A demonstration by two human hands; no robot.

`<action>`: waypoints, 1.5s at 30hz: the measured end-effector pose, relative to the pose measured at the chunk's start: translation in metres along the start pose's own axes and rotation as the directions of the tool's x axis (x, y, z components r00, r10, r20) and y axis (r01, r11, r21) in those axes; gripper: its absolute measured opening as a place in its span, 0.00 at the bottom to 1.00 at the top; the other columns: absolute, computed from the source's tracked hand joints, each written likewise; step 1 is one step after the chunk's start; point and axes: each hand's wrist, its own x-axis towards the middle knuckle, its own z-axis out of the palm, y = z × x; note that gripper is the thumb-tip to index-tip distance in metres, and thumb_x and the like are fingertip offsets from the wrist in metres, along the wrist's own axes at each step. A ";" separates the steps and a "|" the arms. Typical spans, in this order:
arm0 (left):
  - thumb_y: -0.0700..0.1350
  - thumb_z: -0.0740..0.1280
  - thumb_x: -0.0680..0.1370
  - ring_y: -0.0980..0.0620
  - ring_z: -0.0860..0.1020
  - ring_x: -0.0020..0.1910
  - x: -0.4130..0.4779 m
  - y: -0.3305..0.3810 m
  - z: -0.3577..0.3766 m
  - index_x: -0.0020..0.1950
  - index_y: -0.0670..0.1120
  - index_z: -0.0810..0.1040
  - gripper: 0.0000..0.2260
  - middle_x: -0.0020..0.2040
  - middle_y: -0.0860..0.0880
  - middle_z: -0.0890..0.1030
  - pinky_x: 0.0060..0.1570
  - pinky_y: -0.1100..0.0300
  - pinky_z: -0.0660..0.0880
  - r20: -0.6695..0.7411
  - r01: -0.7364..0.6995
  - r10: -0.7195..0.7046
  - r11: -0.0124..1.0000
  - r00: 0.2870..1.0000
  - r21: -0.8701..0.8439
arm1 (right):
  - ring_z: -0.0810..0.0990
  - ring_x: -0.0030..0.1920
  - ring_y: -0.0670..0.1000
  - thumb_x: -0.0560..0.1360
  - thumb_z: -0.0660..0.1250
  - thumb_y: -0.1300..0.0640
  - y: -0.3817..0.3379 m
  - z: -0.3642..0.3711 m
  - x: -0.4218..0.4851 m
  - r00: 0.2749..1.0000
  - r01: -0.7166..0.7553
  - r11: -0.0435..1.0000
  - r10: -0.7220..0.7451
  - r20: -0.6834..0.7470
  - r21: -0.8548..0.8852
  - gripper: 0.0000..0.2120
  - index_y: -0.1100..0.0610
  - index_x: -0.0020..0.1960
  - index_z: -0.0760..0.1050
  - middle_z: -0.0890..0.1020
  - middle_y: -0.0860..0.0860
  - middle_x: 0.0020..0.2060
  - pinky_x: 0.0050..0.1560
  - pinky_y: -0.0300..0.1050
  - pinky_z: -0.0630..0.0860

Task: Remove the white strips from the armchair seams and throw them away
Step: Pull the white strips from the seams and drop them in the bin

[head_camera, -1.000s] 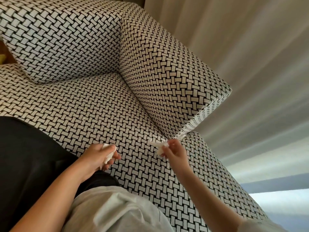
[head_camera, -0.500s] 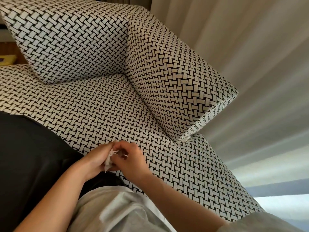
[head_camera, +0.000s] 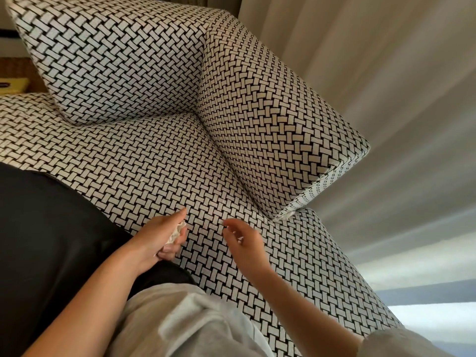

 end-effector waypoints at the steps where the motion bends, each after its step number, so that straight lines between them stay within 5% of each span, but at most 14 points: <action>1: 0.54 0.58 0.78 0.57 0.60 0.17 0.001 0.000 0.000 0.34 0.41 0.70 0.20 0.23 0.50 0.68 0.19 0.68 0.55 0.002 -0.002 0.002 1.000 1.000 0.004 | 0.71 0.33 0.41 0.77 0.62 0.58 0.013 -0.009 0.002 0.995 -0.046 0.998 0.043 -0.091 -0.035 0.11 0.57 0.59 0.74 0.76 0.45 0.38 0.31 0.31 0.69; 5: 0.53 0.57 0.79 0.57 0.60 0.18 0.001 -0.001 0.000 0.33 0.41 0.69 0.20 0.23 0.49 0.67 0.19 0.67 0.55 -0.003 -0.012 0.012 1.000 1.000 0.020 | 0.69 0.56 0.49 0.75 0.64 0.47 0.059 -0.052 0.012 0.915 -0.340 0.856 0.205 -0.348 -0.389 0.24 0.53 0.68 0.64 0.76 0.48 0.53 0.55 0.44 0.68; 9: 0.53 0.58 0.79 0.57 0.61 0.18 0.001 -0.001 -0.001 0.35 0.41 0.70 0.19 0.23 0.49 0.69 0.18 0.67 0.57 -0.011 -0.001 0.002 1.000 1.000 0.013 | 0.66 0.67 0.56 0.72 0.65 0.42 0.070 -0.081 0.029 0.867 -0.479 0.752 0.326 -0.377 -0.452 0.36 0.57 0.73 0.56 0.71 0.54 0.65 0.67 0.54 0.65; 17: 0.52 0.57 0.80 0.57 0.61 0.18 0.002 0.001 0.001 0.36 0.40 0.69 0.18 0.23 0.49 0.69 0.19 0.68 0.57 -0.011 0.016 -0.016 1.000 1.000 0.026 | 0.77 0.50 0.53 0.67 0.73 0.44 0.057 -0.124 0.080 0.866 -0.474 0.726 0.487 -0.115 -0.499 0.25 0.56 0.59 0.75 0.78 0.51 0.48 0.47 0.44 0.74; 20: 0.52 0.57 0.80 0.57 0.61 0.18 0.004 0.001 0.002 0.37 0.40 0.69 0.18 0.24 0.49 0.69 0.18 0.68 0.56 0.001 0.027 -0.027 0.999 1.000 0.042 | 0.67 0.29 0.47 0.68 0.74 0.50 0.053 -0.134 0.085 0.810 -0.525 0.769 0.583 0.065 -0.365 0.18 0.59 0.52 0.75 0.72 0.51 0.32 0.26 0.37 0.67; 23: 0.53 0.57 0.80 0.57 0.61 0.18 0.007 -0.001 0.001 0.37 0.40 0.69 0.18 0.25 0.49 0.69 0.18 0.67 0.57 0.007 0.033 -0.033 0.998 0.999 0.057 | 0.61 0.23 0.45 0.69 0.73 0.55 0.060 -0.145 0.092 0.735 -0.613 0.750 0.657 0.168 -0.248 0.12 0.59 0.48 0.76 0.66 0.50 0.26 0.19 0.33 0.59; 27: 0.53 0.58 0.79 0.57 0.61 0.18 0.009 0.000 0.002 0.36 0.40 0.69 0.18 0.25 0.49 0.69 0.18 0.67 0.57 0.015 0.037 -0.038 0.998 0.999 0.050 | 0.58 0.19 0.44 0.74 0.67 0.61 0.072 -0.152 0.095 0.692 -0.677 0.731 0.671 0.265 -0.084 0.08 0.63 0.51 0.75 0.61 0.49 0.23 0.17 0.34 0.56; 39: 0.53 0.57 0.79 0.57 0.61 0.18 0.006 0.003 0.004 0.36 0.40 0.69 0.18 0.23 0.50 0.69 0.18 0.67 0.58 0.024 0.036 -0.038 0.997 0.999 0.074 | 0.58 0.17 0.43 0.77 0.64 0.60 0.074 -0.145 0.082 0.794 -0.590 0.806 0.572 0.208 0.037 0.12 0.66 0.56 0.72 0.63 0.49 0.23 0.16 0.33 0.55; 45: 0.52 0.58 0.79 0.57 0.62 0.19 0.003 0.002 0.002 0.37 0.40 0.70 0.18 0.25 0.50 0.70 0.19 0.66 0.58 0.019 0.022 -0.023 0.998 1.000 0.067 | 0.60 0.20 0.42 0.81 0.53 0.59 0.068 -0.130 0.065 0.793 -0.568 0.812 0.496 0.353 0.136 0.10 0.63 0.52 0.72 0.66 0.46 0.23 0.18 0.32 0.55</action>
